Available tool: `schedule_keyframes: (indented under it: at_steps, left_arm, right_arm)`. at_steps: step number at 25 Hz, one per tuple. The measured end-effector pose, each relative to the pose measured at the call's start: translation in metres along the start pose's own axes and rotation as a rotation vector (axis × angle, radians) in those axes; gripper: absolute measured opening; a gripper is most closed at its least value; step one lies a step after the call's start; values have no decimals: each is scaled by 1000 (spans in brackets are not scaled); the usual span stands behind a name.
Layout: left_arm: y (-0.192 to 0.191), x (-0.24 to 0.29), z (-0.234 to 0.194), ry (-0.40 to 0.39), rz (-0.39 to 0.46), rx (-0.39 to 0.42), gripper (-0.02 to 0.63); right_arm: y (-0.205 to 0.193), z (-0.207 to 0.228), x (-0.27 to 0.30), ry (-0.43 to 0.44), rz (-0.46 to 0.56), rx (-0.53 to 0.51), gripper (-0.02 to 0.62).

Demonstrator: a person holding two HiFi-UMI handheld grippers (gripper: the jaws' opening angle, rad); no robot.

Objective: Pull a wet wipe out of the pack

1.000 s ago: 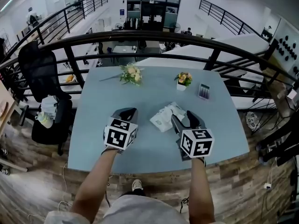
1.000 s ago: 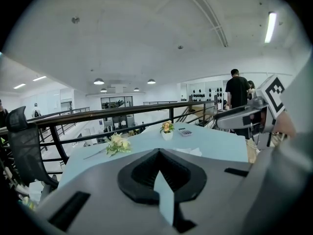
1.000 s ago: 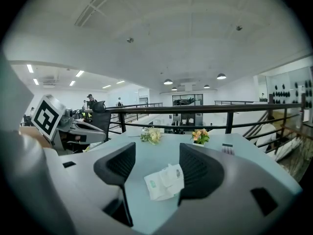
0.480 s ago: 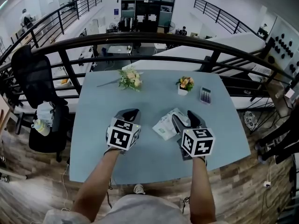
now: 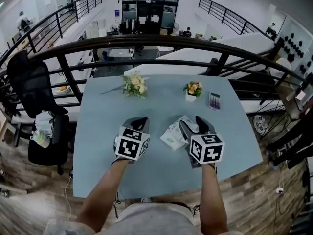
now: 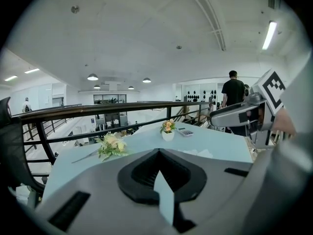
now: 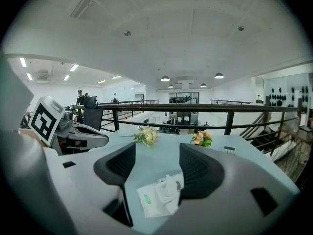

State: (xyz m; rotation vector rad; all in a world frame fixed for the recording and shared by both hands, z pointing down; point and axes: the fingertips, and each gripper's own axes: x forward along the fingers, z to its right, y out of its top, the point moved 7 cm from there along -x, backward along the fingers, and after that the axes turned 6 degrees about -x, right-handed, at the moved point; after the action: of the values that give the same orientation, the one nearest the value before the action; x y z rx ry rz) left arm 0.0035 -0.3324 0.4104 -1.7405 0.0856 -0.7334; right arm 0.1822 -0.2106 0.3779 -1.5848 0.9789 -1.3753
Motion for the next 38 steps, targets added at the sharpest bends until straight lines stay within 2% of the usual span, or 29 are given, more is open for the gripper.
schedule_keyframes:
  at_steps: [7,13,26,38]
  left_arm:
    - [-6,7,4,8,7,-8,-8]
    - [-5,10,6,57,14,-27,-8]
    - [-1,32,26,238,-3,-42,-8]
    - [-3,47,46,332,-21,-73,-8]
  right_arm:
    - [-12,8,1,5,-30,-6,264]
    - [-15,19,8,53,-30,-30,264]
    - [-24,68,37,227,-21,-62,264]
    - [-43,80,63,368,-63,-93,264]
